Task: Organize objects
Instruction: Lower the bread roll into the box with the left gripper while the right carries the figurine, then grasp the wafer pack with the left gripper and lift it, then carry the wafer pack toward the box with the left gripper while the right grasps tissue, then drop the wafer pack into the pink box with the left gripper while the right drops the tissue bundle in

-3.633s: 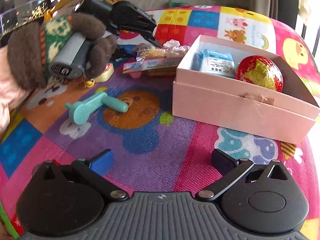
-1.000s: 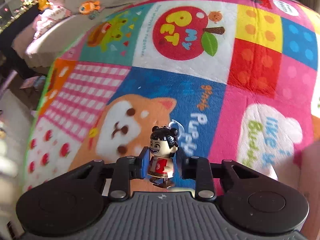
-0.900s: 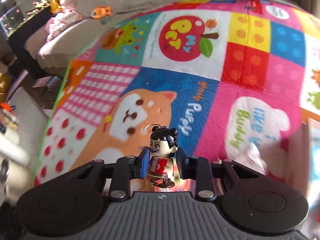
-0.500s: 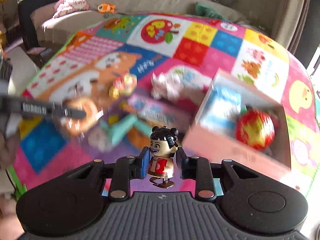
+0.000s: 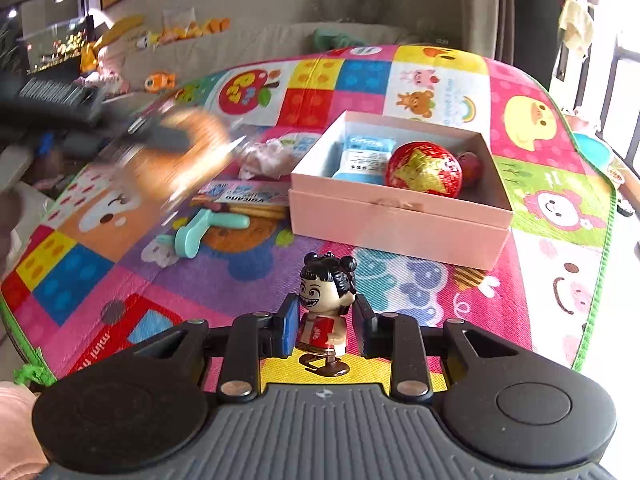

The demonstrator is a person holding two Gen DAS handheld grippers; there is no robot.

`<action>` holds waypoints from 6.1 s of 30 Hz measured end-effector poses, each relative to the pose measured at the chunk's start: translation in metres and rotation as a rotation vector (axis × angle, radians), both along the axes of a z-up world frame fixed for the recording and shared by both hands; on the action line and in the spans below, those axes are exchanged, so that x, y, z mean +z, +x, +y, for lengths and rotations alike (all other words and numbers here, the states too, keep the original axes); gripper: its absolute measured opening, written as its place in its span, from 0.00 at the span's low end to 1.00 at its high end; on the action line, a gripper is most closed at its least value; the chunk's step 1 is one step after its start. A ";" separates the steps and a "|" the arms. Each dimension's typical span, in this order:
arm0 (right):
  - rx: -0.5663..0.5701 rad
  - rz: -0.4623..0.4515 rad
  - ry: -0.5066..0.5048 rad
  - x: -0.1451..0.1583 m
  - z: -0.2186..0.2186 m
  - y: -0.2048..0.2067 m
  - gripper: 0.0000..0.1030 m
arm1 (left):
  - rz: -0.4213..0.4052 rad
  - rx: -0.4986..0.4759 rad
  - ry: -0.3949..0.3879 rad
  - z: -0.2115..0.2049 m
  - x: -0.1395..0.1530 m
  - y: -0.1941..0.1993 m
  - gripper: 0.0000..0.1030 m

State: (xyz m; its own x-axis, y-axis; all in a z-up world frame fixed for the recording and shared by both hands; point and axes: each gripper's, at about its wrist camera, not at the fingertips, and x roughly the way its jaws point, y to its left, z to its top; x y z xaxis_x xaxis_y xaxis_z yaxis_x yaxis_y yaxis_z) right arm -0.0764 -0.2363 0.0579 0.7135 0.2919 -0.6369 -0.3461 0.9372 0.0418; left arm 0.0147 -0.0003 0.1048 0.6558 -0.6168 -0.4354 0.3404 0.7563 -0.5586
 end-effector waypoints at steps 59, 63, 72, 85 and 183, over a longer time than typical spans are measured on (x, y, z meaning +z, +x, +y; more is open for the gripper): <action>0.018 -0.015 -0.147 -0.049 0.060 0.030 1.00 | -0.166 -0.179 0.466 0.025 -0.051 0.013 0.38; 0.016 -0.007 -0.140 -0.049 0.059 0.030 1.00 | -0.279 -0.393 0.737 -0.021 -0.057 0.018 0.41; 0.036 0.007 -0.120 -0.050 0.057 0.031 1.00 | -0.137 -0.339 0.818 -0.018 -0.074 0.078 0.42; 0.037 0.050 -0.069 -0.052 0.051 0.038 1.00 | 0.103 -0.007 0.449 0.043 -0.077 0.103 0.26; -0.157 -0.105 0.181 0.023 -0.084 0.074 0.23 | 0.003 -0.033 0.027 -0.064 -0.018 0.177 0.27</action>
